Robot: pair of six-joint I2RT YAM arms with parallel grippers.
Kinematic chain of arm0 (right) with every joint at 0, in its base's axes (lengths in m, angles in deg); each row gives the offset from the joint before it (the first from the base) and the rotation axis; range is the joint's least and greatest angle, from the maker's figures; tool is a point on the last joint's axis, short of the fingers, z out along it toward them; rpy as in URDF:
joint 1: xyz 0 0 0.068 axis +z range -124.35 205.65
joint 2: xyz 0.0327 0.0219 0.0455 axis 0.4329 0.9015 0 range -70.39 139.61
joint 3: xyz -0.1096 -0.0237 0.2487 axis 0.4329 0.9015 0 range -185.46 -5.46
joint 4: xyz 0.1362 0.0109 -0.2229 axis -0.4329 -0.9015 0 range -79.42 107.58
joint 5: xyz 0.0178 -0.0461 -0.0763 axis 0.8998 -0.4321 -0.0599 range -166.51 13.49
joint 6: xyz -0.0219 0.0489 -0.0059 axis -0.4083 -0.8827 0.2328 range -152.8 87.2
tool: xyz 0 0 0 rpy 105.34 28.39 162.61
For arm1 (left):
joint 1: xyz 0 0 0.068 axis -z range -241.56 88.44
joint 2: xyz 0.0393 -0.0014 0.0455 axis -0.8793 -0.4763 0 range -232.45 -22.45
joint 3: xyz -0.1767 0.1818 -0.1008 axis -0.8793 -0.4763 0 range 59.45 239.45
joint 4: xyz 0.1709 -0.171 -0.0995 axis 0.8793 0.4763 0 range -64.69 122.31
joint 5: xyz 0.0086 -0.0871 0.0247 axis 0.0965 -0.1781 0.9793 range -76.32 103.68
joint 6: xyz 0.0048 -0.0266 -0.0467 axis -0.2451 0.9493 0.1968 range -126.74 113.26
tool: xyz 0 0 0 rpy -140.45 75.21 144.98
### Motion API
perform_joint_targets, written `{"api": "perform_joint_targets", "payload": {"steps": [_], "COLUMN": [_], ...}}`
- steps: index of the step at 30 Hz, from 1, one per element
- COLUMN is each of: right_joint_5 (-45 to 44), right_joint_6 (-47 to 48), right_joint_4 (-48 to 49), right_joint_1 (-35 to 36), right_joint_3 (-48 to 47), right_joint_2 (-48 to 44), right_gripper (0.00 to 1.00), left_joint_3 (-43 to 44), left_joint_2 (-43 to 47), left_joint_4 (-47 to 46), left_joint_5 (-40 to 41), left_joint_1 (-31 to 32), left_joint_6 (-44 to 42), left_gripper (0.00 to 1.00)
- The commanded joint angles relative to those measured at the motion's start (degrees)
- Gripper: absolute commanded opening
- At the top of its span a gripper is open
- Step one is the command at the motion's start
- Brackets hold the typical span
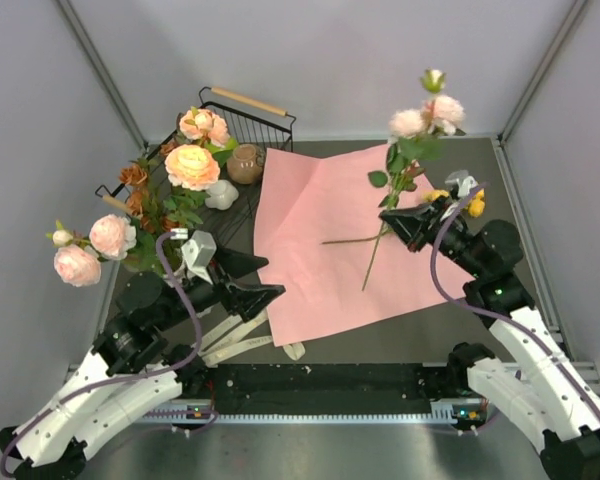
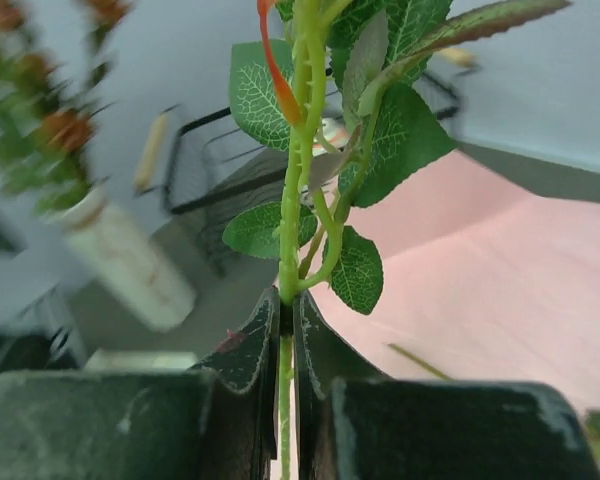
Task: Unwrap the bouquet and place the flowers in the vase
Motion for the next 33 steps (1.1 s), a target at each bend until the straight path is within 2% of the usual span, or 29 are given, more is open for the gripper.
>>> {"api": "perform_joint_targets", "payload": {"steps": [1, 5, 8, 10, 12, 16, 20, 29, 33], "right_joint_5": [32.5, 37.2, 36.1, 35.4, 35.6, 37.3, 38.2, 39.2, 39.4], "right_joint_6": [8.0, -0.3, -0.1, -0.6, -2.2, -4.4, -3.9, -4.3, -3.8], "right_joint_4": [-1.4, 7.9, 8.1, 8.8, 12.5, 14.8, 13.9, 13.3, 12.4], "right_joint_1": [-0.2, 3.1, 7.4, 9.5, 9.9, 10.3, 10.5, 11.8, 12.2], "right_joint_3": [-4.8, -2.5, -1.6, -1.0, -0.3, -0.1, 0.4, 1.2, 1.0], "right_joint_2": [-2.2, -2.3, -2.5, -2.3, -1.9, -1.7, -2.5, -3.8, -4.3], "right_gripper": [0.00, 0.00, 0.00, 0.00, 0.00, 0.00, 0.00, 0.00, 0.00], "left_joint_3": [1.6, 0.1, -0.7, 1.4, 4.3, 9.6, 9.7, 12.4, 13.9], "left_joint_2": [-4.9, -13.0, -19.3, -25.2, -29.1, -33.0, -33.0, -37.0, -38.6], "left_joint_4": [-10.1, -23.8, -35.9, -39.2, -36.4, -28.5, -28.7, -30.9, -31.6], "left_joint_5": [-5.7, -12.1, -17.1, -20.9, -23.3, -16.9, -12.9, -14.8, -15.1], "left_joint_1": [-0.1, -0.1, -0.1, 0.3, 1.4, 6.5, 7.6, 7.6, 7.6], "left_joint_6": [8.7, 18.8, 28.0, 29.5, 28.8, 22.1, 20.6, 21.9, 22.3], "left_gripper": [0.84, 0.84, 0.79, 0.77, 0.78, 0.78, 0.74, 0.79, 0.75]}}
